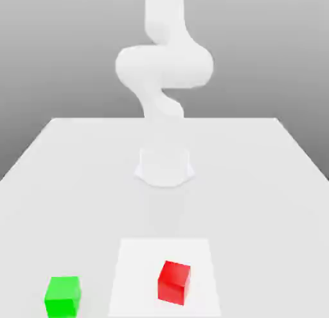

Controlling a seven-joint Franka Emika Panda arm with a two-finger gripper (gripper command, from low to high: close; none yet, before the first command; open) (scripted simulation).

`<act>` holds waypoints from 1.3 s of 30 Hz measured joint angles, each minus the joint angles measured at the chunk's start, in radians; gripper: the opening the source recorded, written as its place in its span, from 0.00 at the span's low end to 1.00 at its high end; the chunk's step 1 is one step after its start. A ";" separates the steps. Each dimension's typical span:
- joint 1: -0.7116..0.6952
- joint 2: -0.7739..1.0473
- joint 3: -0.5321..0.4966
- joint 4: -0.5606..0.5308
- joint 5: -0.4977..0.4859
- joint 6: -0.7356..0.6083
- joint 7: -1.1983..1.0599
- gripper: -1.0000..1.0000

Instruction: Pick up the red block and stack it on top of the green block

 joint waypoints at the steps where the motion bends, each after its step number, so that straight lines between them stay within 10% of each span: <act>1: -0.009 0.039 0.010 -0.011 -0.005 0.017 0.018 0.50; 28: -0.043 1.017 0.064 -0.222 -0.076 0.516 0.356 0.50; 29: -0.036 1.042 0.056 -0.218 -0.084 0.537 0.361 0.00; 39: -0.054 0.955 0.080 -0.232 -0.055 0.465 0.341 0.00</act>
